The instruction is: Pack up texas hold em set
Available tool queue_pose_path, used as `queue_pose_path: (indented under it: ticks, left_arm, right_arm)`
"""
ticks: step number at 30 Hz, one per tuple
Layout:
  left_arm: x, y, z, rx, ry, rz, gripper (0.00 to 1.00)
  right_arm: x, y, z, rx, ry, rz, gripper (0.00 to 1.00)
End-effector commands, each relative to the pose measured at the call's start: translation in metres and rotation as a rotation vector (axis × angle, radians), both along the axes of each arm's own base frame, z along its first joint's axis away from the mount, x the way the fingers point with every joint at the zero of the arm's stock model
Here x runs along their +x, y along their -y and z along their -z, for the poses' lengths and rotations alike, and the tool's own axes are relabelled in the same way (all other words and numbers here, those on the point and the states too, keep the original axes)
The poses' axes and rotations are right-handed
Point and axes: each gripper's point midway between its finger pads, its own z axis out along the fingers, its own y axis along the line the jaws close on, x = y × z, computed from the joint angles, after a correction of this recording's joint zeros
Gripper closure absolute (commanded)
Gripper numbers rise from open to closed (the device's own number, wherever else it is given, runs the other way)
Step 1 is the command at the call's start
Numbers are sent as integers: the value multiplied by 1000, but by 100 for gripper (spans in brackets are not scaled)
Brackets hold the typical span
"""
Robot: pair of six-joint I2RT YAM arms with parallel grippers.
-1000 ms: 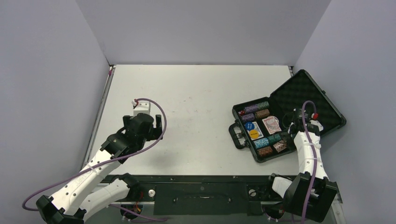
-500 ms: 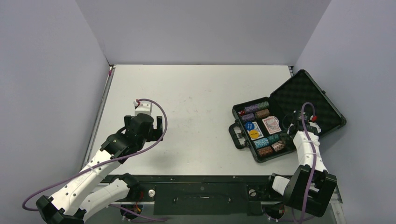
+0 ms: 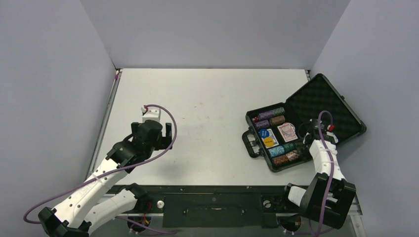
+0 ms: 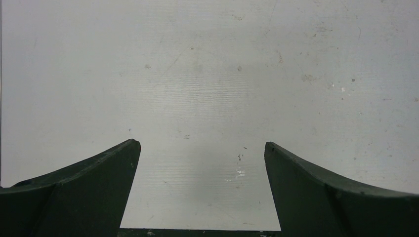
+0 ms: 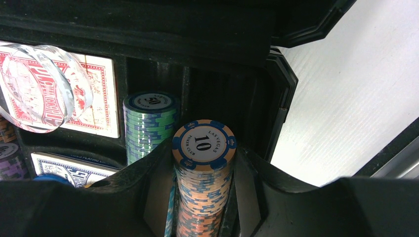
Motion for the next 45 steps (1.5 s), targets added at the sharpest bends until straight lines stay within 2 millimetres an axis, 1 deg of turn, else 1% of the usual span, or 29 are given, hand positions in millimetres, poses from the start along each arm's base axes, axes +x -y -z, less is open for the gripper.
queue_pose_path:
  ticks: [1, 2, 5, 6, 7, 12, 17, 19, 23, 27, 29, 30, 31, 33, 34, 37, 38, 39, 40, 41, 42, 43, 44, 45]
  left_arm:
    - [4, 2, -16, -29, 43, 6, 4]
    - [4, 1, -17, -29, 43, 5, 4]
    - [4, 0, -17, -30, 45, 0, 4]
    - [4, 0, -17, -29, 44, 0, 4]
    - [4, 0, -17, -29, 44, -3, 4]
    - [5, -1, -17, -33, 44, -8, 4]
    - [5, -1, -17, -37, 42, -4, 4]
    - [5, 0, -17, -38, 42, -2, 4]
    - [5, 0, -17, -41, 43, -2, 4]
    - [6, -1, -17, -41, 43, -5, 4]
    - [5, -1, -17, -45, 43, -4, 4]
    - [5, -1, -17, -45, 43, -3, 4]
    - [5, 0, -18, -47, 42, 0, 4]
    - [5, 0, -17, -46, 40, 0, 4]
    - [6, 0, -17, -46, 40, 0, 4]
    - [6, 0, -17, -44, 39, 0, 4]
    - [5, 0, -17, -44, 39, -1, 4]
    - [6, 0, -17, -46, 39, -1, 4]
    - [5, 0, -17, -46, 40, 0, 4]
    - [6, 0, -17, -45, 39, 0, 4]
    - [5, 0, -17, -45, 38, 1, 4]
    - [5, 1, -17, -44, 38, 3, 4]
    - [5, 1, -17, -44, 37, 5, 4]
    - [5, 2, -17, -44, 37, 6, 4]
  right_arm:
    - [-9, 3, 2, -6, -35, 13, 96]
    - [-10, 2, 3, -4, -40, 13, 94]
    - [-15, 2, 4, -2, -61, 16, 77]
    - [-16, 2, 4, -4, -65, 15, 75]
    - [-18, 1, 4, -3, -71, 15, 70]
    - [-24, 0, 4, -5, -86, 13, 56]
    - [-30, -2, 6, 2, -100, 14, 48]
    - [-31, -3, 5, 4, -96, 17, 43]
    - [-29, -6, 1, 17, -84, 18, 41]
    - [-29, -6, -9, 15, -84, 2, 41]
    - [-28, -5, -18, -9, -86, -28, 40]
    - [-24, -3, -26, -25, -75, -45, 40]
    - [-25, -4, -30, -39, -85, -64, 39]
    - [-18, -4, -49, -76, -67, -105, 38]
    - [-15, -4, -55, -88, -56, -117, 38]
    - [-3, -10, -80, -132, -18, -175, 37]
    - [0, -11, -85, -138, -9, -187, 37]
    - [6, -14, -95, -146, 14, -208, 37]
    - [9, -17, -100, -150, 25, -223, 37]
    - [14, -18, -110, -156, 49, -233, 37]
    - [18, -19, -115, -158, 61, -244, 37]
    - [24, -20, -127, -162, 89, -256, 37]
    - [28, -20, -132, -163, 96, -262, 38]
    - [33, -19, -145, -175, 124, -269, 38]
